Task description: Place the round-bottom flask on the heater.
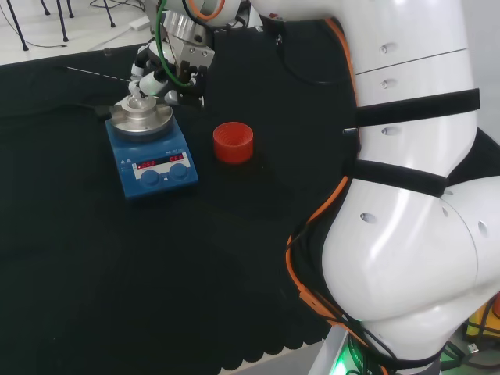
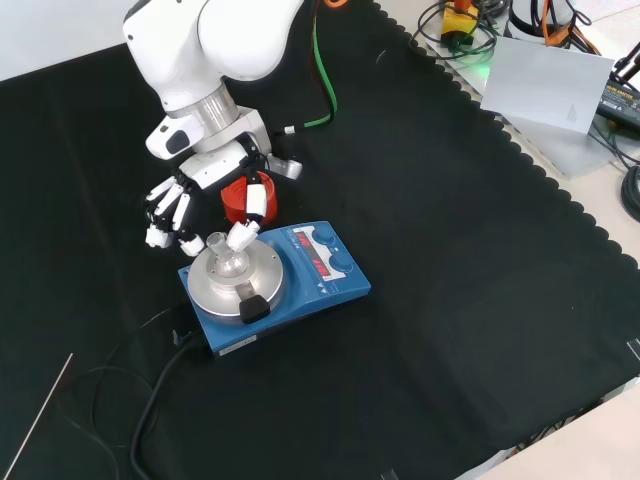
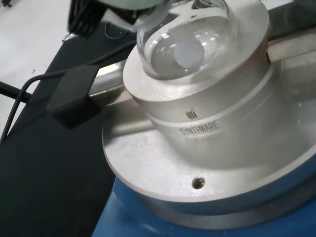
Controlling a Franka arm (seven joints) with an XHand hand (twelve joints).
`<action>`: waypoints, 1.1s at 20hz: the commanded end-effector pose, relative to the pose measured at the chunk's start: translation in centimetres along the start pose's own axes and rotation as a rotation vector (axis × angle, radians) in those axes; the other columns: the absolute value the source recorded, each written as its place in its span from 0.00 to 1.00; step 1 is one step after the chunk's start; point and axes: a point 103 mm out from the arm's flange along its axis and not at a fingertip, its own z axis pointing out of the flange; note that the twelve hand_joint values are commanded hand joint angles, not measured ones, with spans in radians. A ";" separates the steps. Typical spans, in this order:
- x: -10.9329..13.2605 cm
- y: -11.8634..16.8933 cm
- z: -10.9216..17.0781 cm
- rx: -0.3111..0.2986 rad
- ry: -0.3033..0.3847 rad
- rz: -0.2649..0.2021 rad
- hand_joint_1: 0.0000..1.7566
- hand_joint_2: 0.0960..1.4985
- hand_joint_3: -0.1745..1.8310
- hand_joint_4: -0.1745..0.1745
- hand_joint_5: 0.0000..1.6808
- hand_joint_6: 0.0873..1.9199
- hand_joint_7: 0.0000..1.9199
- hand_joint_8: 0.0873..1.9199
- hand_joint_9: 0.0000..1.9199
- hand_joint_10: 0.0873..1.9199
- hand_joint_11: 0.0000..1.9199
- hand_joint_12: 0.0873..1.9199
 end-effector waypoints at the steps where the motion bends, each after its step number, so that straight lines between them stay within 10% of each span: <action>1: 0.0 -0.2 0.0 0.024 -0.016 0.000 0.53 0.35 0.48 0.46 0.26 0.32 0.08 0.23 0.17 0.29 0.00 0.64; 7: 0.1 -0.5 -0.4 0.032 -0.026 -0.003 0.50 0.34 0.45 0.47 0.24 0.12 0.06 0.23 0.14 0.30 0.00 0.61; 22: 0.7 -6.3 -5.5 -0.024 -0.042 0.005 0.47 0.34 0.43 0.48 0.24 0.06 0.06 0.24 0.14 0.30 0.00 0.61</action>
